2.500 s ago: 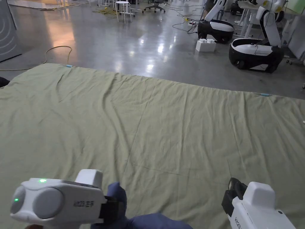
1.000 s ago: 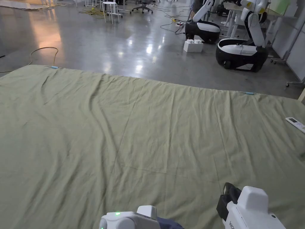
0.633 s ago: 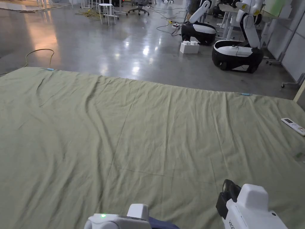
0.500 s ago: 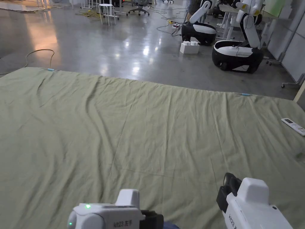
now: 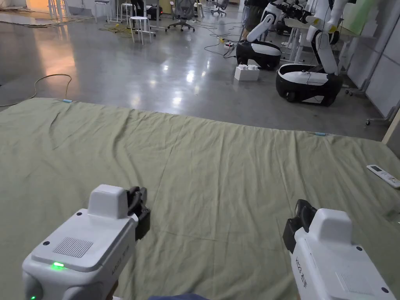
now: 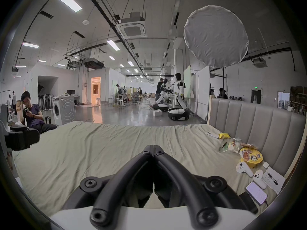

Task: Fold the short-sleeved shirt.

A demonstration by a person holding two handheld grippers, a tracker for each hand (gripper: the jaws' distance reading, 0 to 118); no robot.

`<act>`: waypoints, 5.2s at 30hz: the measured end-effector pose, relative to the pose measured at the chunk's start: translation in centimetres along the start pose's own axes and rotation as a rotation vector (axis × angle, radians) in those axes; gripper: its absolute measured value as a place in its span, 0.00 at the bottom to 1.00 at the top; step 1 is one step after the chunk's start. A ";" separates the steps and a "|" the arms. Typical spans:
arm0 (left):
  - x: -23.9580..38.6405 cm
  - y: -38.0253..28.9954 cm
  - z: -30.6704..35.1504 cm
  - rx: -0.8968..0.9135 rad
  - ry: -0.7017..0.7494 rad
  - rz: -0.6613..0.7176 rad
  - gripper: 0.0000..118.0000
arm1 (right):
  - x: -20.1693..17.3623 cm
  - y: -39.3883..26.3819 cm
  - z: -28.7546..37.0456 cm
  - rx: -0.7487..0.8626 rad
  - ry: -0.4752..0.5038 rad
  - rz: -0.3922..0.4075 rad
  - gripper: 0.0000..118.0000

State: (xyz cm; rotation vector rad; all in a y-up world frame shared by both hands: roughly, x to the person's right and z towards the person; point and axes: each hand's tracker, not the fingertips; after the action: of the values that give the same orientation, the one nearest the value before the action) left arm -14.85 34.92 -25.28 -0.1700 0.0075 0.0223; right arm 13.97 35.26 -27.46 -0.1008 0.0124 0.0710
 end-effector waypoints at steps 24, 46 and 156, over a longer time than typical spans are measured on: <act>-6.3 -3.0 0.4 -0.039 0.196 0.019 0.08 | -4.1 -7.4 4.3 -0.225 0.140 0.043 0.01; -9.0 -11.5 0.4 -0.636 -0.281 0.431 0.67 | -9.0 -19.0 4.1 -0.498 0.205 0.125 0.01; -31.6 -4.2 -4.7 -0.613 0.321 0.043 0.52 | 0.0 -2.8 -1.9 -0.152 0.044 -0.056 0.01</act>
State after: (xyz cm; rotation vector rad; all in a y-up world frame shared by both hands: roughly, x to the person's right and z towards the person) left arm -46.40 29.26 -28.94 -0.7851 0.3271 0.0395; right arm 14.15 32.27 -29.05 -0.2547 0.0486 0.0133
